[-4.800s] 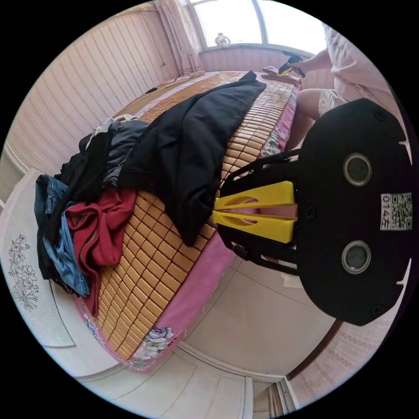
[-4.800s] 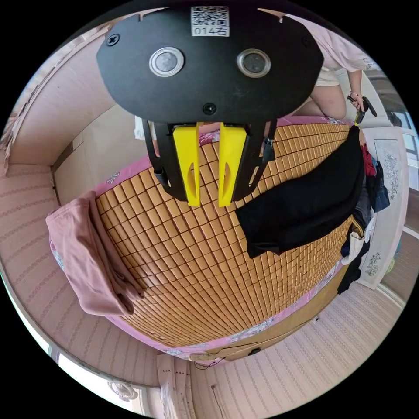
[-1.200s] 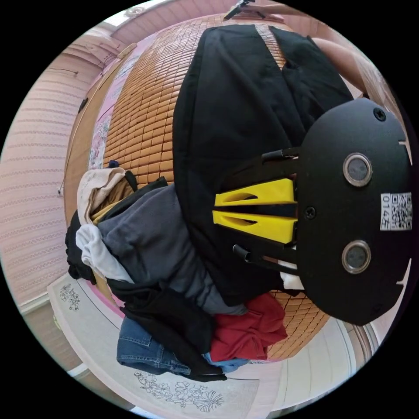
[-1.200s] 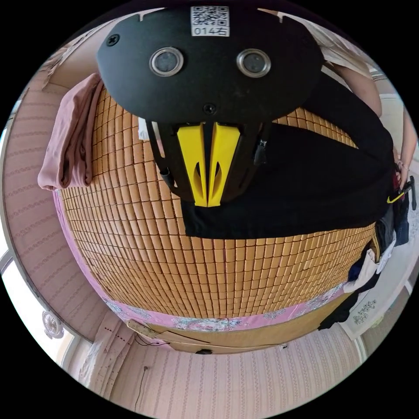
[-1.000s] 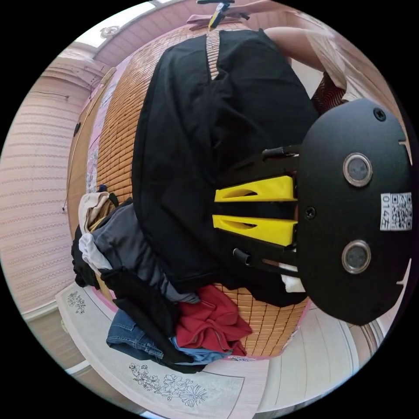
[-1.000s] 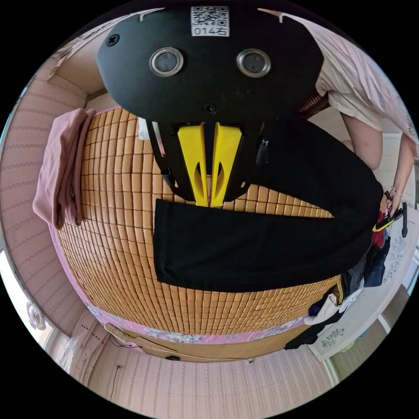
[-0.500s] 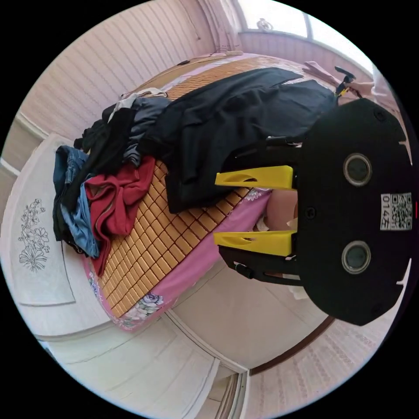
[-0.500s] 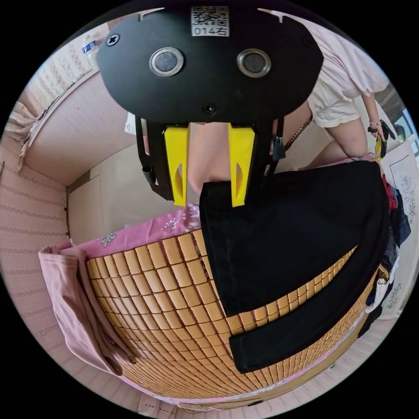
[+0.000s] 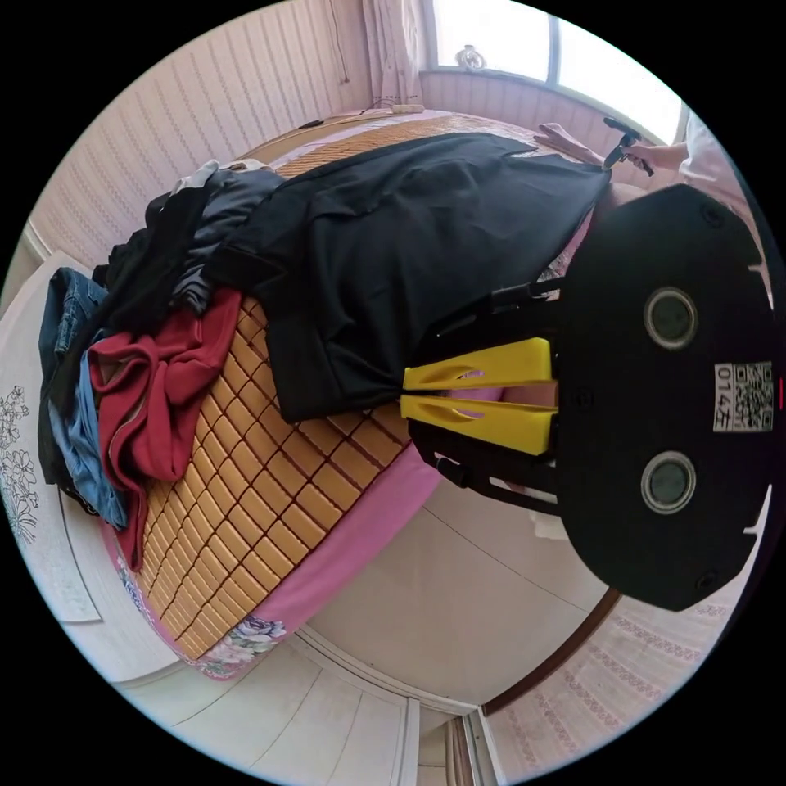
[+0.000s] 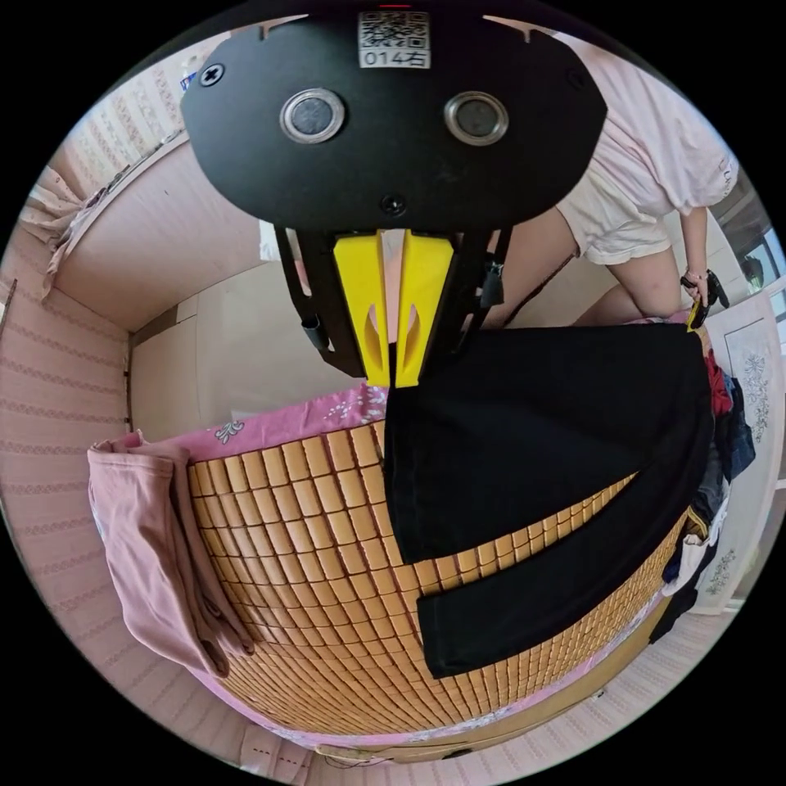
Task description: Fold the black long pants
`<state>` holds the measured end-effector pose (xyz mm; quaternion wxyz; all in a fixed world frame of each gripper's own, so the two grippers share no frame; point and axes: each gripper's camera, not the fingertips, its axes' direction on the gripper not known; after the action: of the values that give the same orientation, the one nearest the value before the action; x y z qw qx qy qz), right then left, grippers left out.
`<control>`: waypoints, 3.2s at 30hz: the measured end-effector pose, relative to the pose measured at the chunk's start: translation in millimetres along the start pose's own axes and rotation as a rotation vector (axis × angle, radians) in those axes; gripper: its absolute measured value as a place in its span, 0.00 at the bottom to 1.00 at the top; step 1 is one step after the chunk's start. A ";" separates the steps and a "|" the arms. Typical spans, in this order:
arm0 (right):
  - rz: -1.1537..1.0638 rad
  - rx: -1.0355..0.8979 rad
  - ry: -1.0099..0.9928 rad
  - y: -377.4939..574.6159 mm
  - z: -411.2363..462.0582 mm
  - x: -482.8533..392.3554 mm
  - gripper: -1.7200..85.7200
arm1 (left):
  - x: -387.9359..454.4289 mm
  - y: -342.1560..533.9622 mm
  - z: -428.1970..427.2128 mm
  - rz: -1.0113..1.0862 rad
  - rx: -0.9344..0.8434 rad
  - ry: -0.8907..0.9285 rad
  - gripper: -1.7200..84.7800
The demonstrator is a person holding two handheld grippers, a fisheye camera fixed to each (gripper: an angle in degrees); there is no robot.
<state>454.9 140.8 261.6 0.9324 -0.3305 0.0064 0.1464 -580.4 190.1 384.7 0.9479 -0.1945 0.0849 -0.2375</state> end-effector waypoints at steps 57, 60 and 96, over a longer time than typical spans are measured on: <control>-0.480 0.256 -0.083 -23.9 59.9 -365.7 0.07 | 450.4 172.0 136.2 0.814 0.231 -0.095 0.23; -0.476 0.239 -0.085 -25.3 64.9 -371.6 0.06 | 454.3 175.7 138.0 0.814 0.231 -0.095 0.23; -0.522 0.237 -0.147 -30.8 62.6 -417.3 0.07 | 470.5 195.4 140.1 0.814 0.232 -0.090 0.23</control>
<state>58.8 44.5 374.8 0.9686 -0.1980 -0.1295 -0.0767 -52.8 167.3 400.0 0.9827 -0.0472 0.0858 0.1570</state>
